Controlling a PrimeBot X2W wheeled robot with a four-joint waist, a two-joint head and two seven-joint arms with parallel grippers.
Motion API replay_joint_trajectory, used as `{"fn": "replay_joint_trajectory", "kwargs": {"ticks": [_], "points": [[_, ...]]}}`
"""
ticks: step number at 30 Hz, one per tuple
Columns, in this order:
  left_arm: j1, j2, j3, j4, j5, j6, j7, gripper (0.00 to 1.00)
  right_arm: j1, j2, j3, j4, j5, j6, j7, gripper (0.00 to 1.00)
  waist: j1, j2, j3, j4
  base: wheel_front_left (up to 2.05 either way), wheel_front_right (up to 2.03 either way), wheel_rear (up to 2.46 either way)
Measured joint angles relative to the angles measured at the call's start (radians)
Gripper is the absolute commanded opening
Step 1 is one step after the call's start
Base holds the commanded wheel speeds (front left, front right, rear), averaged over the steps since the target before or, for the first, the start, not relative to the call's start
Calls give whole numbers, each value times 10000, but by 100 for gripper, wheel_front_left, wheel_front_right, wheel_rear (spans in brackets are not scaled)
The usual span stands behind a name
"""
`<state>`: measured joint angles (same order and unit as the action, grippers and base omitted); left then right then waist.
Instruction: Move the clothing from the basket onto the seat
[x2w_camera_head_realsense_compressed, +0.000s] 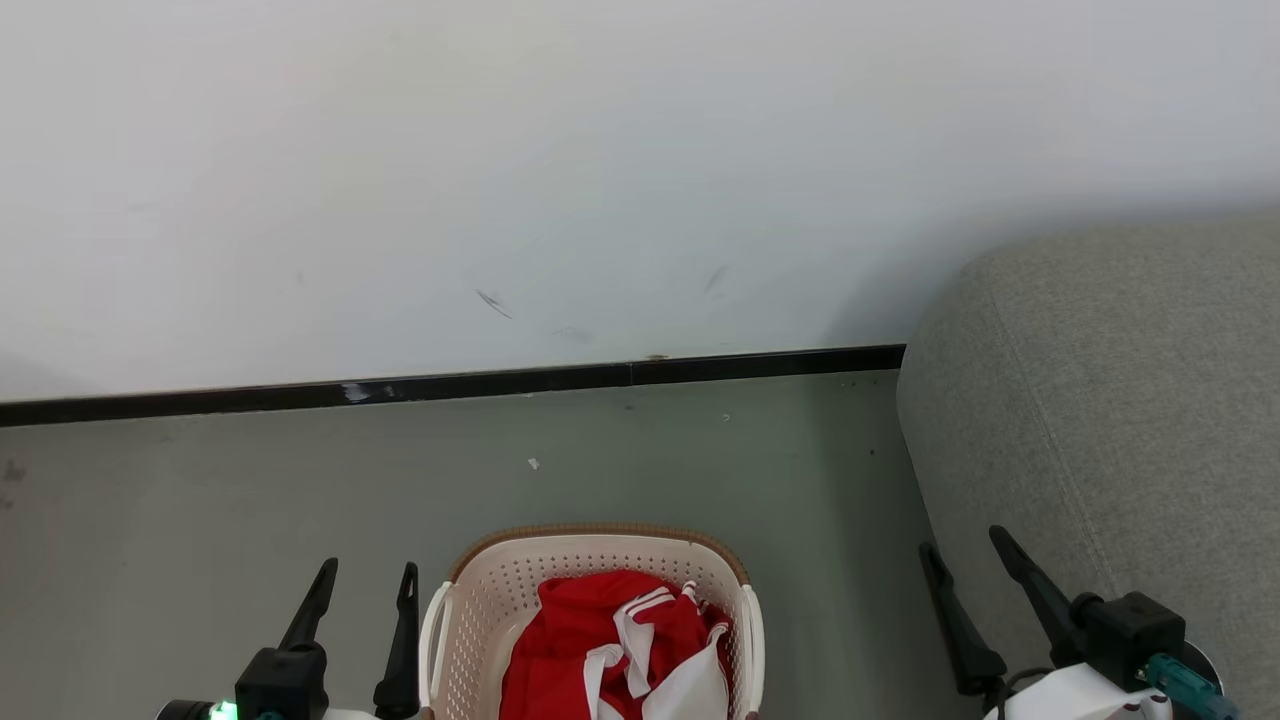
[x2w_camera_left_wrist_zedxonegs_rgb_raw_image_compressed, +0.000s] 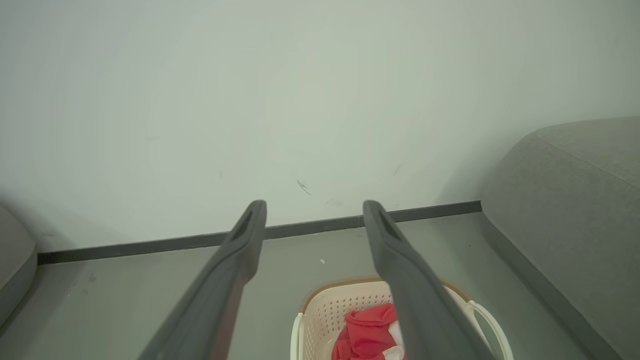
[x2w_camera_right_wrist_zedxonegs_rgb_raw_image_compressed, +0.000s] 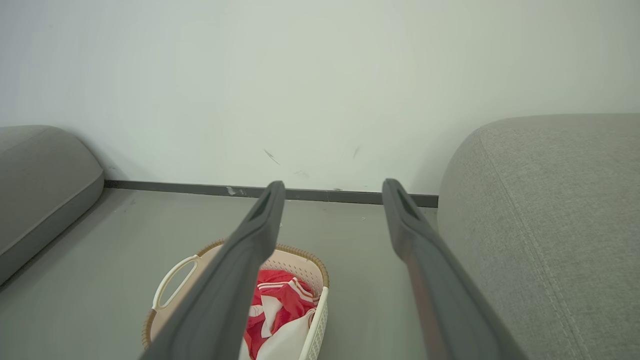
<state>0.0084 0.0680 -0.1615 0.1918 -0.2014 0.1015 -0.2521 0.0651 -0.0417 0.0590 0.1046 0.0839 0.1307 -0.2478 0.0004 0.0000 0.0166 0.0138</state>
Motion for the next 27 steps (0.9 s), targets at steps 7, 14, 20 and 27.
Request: {"fn": "replay_joint_trajectory", "kwargs": {"ticks": [7,14,20,27], "points": [[-4,115,-23,113,92,-92,0,100,132,4,-63,-81,0,0,0,100,0,0,120,-22,0,0,0],[-200,318,-301,414,284,-382,0,100,139,6,-146,-238,-2,0,0,100,0,0,348,-76,0,0,0],[-570,376,-750,880,523,-690,0,100,196,15,-387,-349,-15,2,0,100,0,0,629,-154,0,0,0],[-1274,387,-1375,1488,880,-1149,19,100,331,27,-773,-675,21,2,-2,100,-1,0,1052,-305,0,0,0]]}}
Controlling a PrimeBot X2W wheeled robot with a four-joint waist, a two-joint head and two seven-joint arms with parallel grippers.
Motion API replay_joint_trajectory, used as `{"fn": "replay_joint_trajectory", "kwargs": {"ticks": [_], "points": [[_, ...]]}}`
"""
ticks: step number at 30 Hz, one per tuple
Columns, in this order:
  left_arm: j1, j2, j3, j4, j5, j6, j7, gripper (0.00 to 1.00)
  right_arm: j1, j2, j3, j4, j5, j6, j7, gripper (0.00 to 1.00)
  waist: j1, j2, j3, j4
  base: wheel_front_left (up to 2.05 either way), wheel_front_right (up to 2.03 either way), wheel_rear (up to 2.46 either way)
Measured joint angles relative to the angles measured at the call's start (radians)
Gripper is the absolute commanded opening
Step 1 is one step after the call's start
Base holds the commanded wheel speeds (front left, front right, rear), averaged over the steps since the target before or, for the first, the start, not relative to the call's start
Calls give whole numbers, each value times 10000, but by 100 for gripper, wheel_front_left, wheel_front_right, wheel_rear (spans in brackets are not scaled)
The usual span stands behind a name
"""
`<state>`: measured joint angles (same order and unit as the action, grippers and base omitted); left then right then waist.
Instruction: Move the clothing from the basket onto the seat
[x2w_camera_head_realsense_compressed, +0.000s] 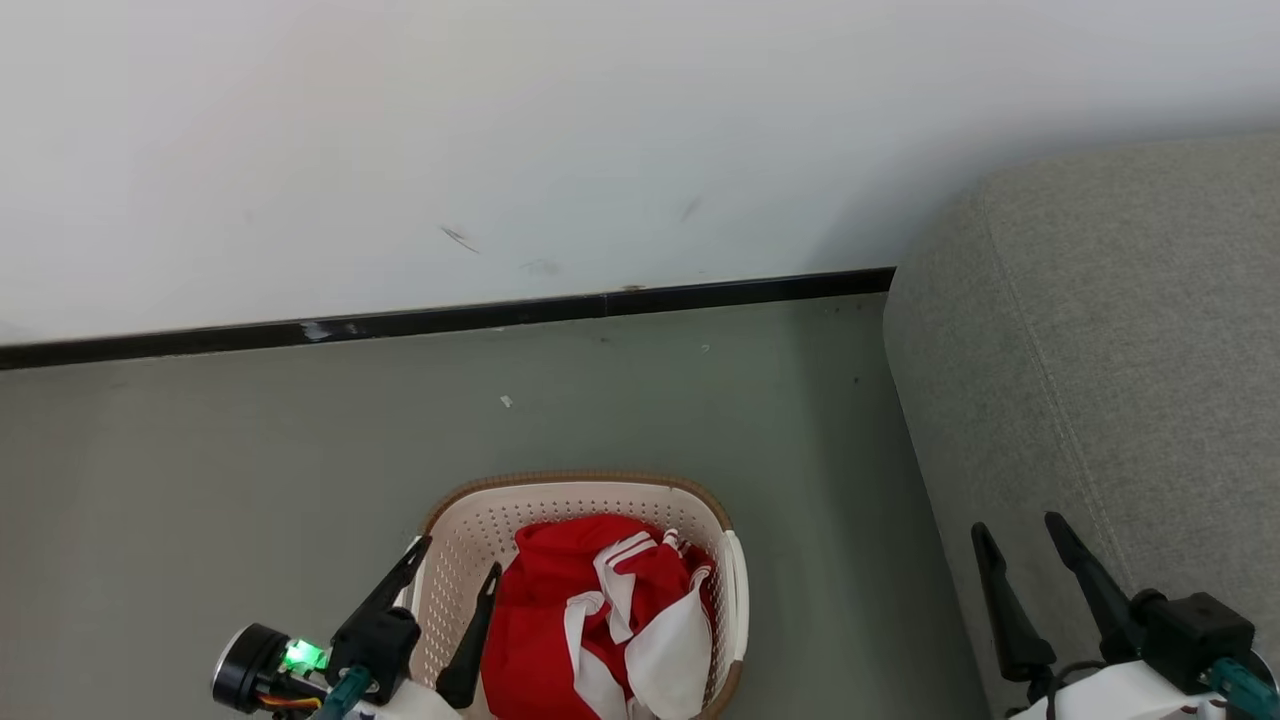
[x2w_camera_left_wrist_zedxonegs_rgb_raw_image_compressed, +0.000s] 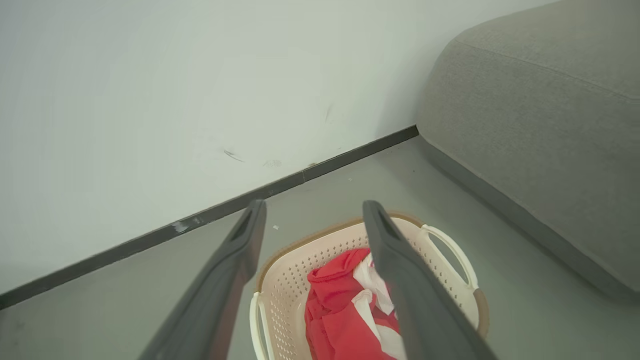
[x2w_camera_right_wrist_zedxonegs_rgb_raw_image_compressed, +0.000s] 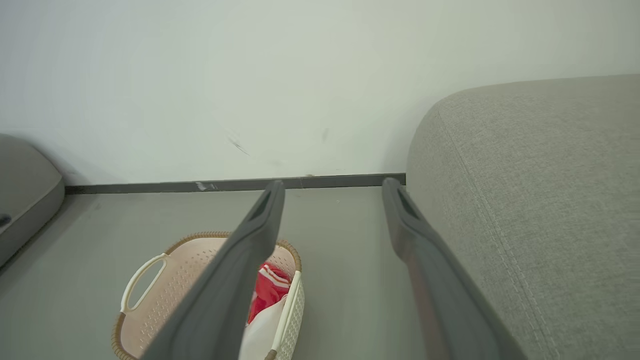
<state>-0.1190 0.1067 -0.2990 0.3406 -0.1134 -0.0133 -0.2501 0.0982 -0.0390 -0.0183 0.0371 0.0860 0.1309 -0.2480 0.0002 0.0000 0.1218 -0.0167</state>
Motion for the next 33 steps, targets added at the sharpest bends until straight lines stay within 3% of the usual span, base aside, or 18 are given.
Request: {"fn": "replay_joint_trajectory", "kwargs": {"ticks": [11,33], "points": [[-1339,-12,-1001,1271,731,-594,255,100,-51,10,-422,-646,286,0,-29,100,0,0,1044,-443,0,0,0],[-3918,253,-1941,2976,1866,-959,495,100,-1690,10,-4,-1317,1060,0,-44,100,0,0,3432,-1658,0,0,0]]}}
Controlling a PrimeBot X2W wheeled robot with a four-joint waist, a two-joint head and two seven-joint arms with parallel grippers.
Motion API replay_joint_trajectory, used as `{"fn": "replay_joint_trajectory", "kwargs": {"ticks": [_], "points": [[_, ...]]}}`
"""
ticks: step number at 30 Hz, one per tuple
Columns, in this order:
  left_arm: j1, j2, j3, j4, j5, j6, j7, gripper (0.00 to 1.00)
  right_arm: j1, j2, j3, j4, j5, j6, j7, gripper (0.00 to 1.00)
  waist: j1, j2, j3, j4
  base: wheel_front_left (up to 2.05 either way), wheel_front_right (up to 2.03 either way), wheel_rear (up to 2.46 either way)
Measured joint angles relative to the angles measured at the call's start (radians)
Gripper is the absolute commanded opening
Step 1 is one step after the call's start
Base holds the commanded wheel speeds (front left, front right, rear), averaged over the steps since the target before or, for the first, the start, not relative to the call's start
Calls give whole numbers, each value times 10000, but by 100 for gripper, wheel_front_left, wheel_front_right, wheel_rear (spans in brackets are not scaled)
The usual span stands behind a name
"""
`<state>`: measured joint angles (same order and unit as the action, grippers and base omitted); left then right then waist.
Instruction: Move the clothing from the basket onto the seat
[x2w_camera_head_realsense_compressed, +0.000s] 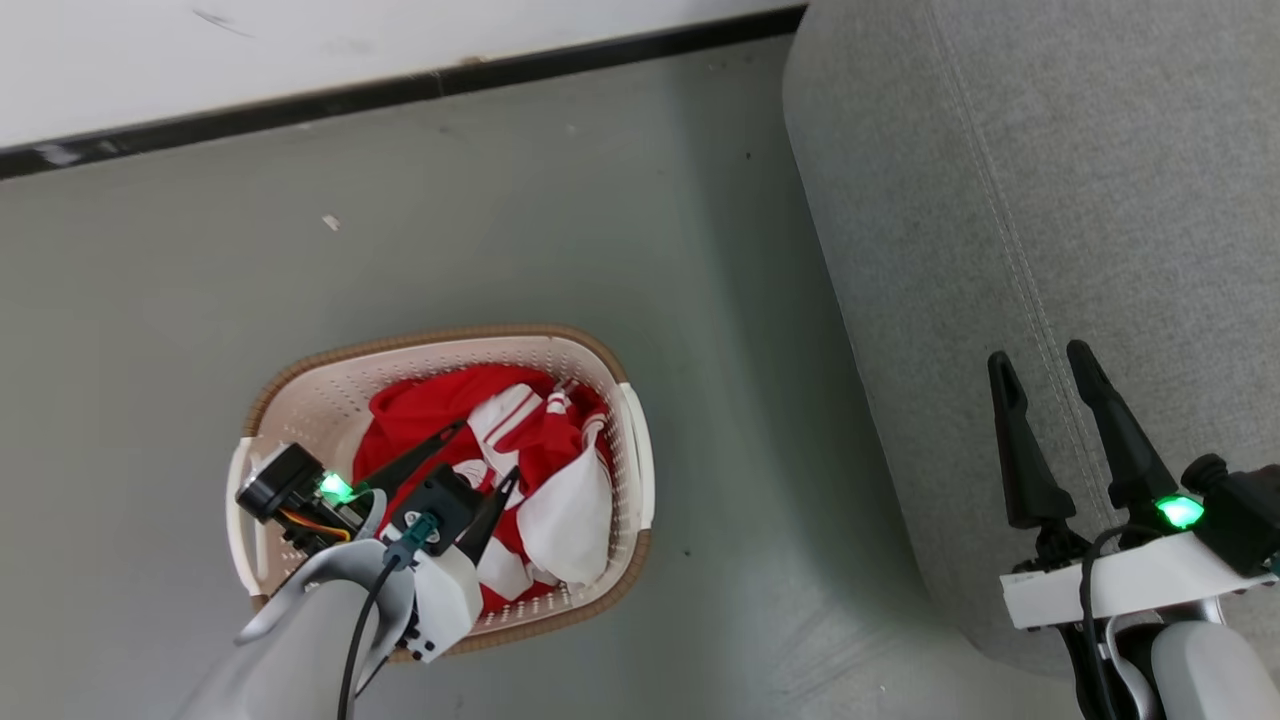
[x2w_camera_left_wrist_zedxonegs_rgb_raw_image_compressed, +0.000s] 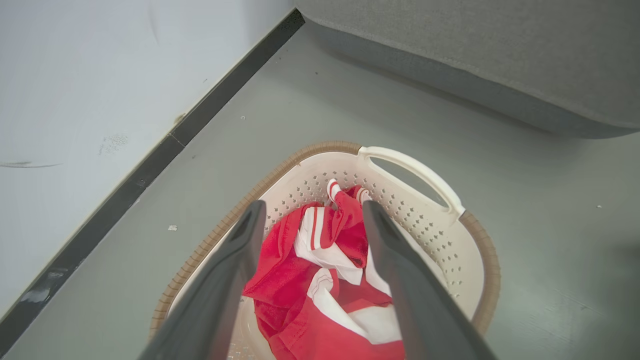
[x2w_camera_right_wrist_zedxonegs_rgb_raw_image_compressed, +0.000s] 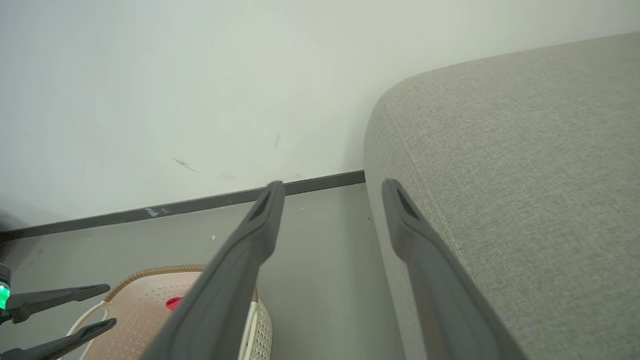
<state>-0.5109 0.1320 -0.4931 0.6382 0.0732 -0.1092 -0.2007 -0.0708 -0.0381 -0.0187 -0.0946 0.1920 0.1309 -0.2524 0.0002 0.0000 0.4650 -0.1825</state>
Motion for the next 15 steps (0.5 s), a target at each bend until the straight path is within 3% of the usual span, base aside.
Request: {"fn": "replay_joint_trajectory", "kwargs": {"ticks": [15], "points": [[-1055,617,-48,1026,362,-4,46,100,-1256,-2,493,-290,278,0,-25,100,0,0,1622,-1039,0,0,0]]}}
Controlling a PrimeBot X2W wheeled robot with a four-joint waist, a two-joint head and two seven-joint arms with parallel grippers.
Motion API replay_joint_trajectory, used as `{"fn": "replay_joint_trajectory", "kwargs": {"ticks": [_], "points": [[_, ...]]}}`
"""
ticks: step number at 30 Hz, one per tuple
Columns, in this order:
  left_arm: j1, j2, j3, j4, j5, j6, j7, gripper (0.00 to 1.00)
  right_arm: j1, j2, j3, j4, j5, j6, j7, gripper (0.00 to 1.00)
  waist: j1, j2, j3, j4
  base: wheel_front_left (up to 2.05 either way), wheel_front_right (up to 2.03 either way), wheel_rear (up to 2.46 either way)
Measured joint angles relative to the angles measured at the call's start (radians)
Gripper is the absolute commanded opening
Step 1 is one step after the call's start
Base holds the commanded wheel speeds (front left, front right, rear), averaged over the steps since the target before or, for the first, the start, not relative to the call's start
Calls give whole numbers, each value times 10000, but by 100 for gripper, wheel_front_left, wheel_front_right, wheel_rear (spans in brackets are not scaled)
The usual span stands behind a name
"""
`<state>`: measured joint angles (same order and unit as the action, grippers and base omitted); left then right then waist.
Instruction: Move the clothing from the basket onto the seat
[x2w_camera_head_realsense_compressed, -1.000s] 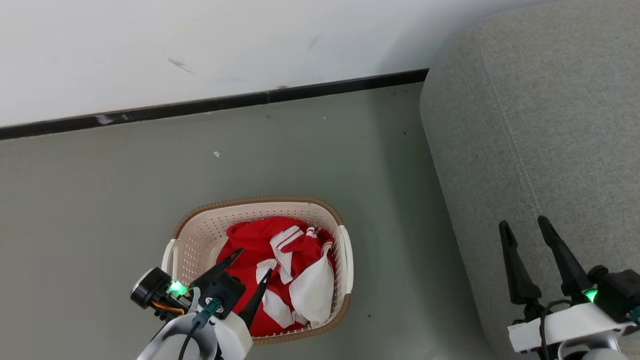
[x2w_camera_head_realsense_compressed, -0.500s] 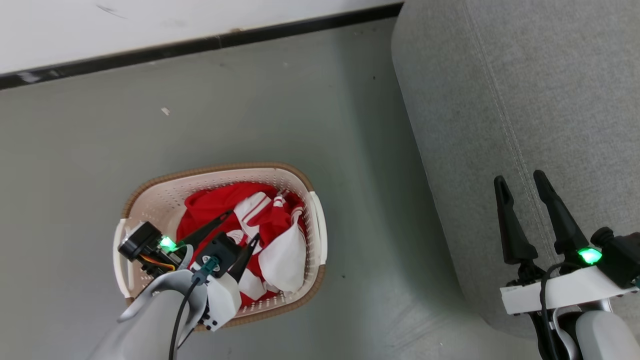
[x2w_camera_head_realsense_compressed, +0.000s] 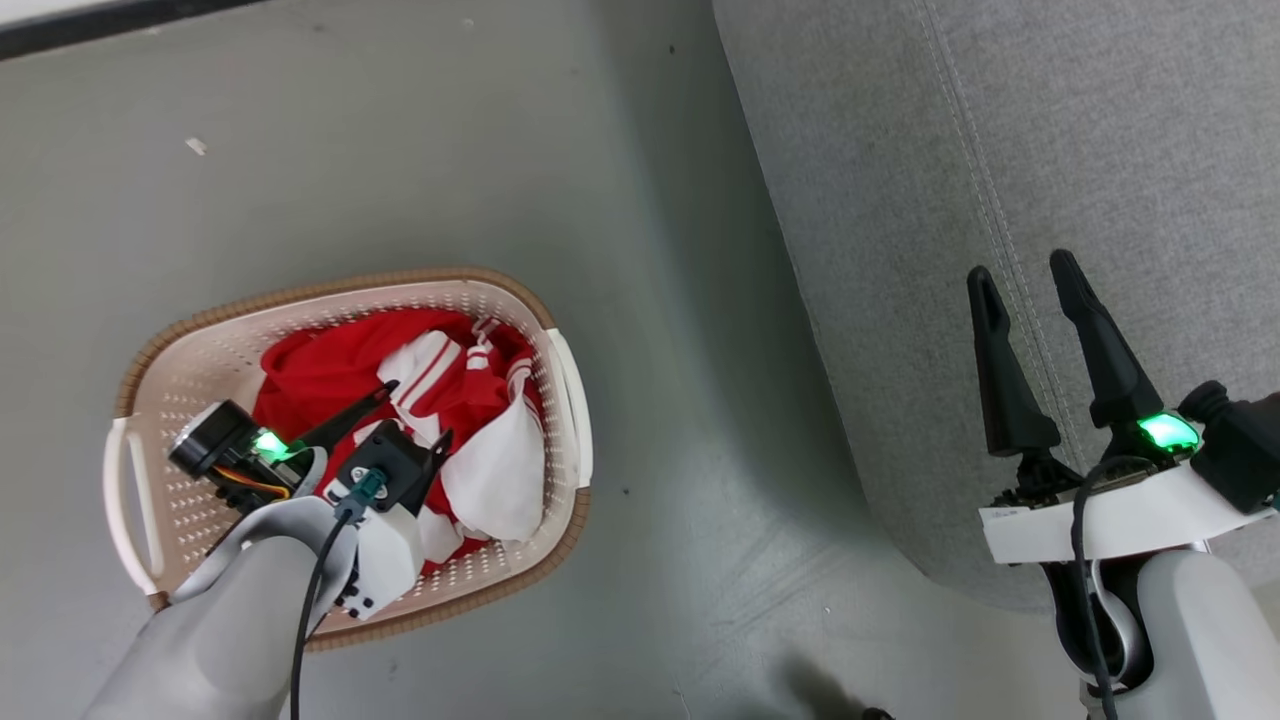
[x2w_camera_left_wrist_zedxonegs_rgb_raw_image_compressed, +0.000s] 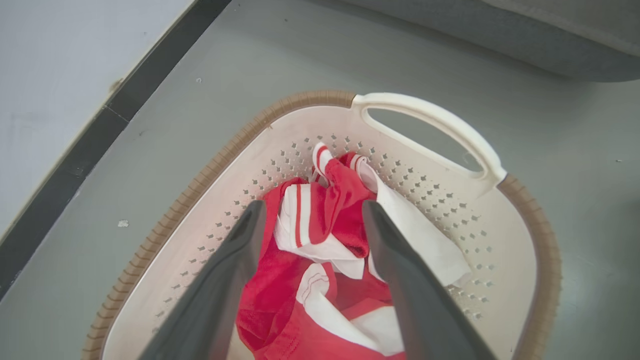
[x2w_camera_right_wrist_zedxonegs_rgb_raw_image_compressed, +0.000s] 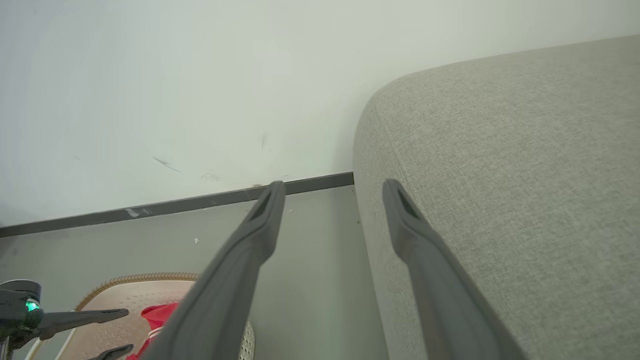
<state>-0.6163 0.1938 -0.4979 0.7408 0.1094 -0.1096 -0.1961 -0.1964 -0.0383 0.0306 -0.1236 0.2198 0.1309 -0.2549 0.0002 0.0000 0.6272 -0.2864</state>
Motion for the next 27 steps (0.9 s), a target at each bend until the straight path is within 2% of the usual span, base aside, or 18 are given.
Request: {"fn": "replay_joint_trajectory", "kwargs": {"ticks": [16,26,27], "points": [[-892,506,142,587,205,17,-165,100,-975,0,514,-61,456,0,0,100,0,0,1330,-829,0,0,0],[-1376,713,234,855,295,209,-226,100,-1503,0,740,-81,685,0,0,100,0,0,1910,-1163,0,0,0],[-1408,754,272,894,295,224,-226,93,-1572,0,765,-81,711,0,0,100,0,0,1966,-1194,0,0,0]]}}
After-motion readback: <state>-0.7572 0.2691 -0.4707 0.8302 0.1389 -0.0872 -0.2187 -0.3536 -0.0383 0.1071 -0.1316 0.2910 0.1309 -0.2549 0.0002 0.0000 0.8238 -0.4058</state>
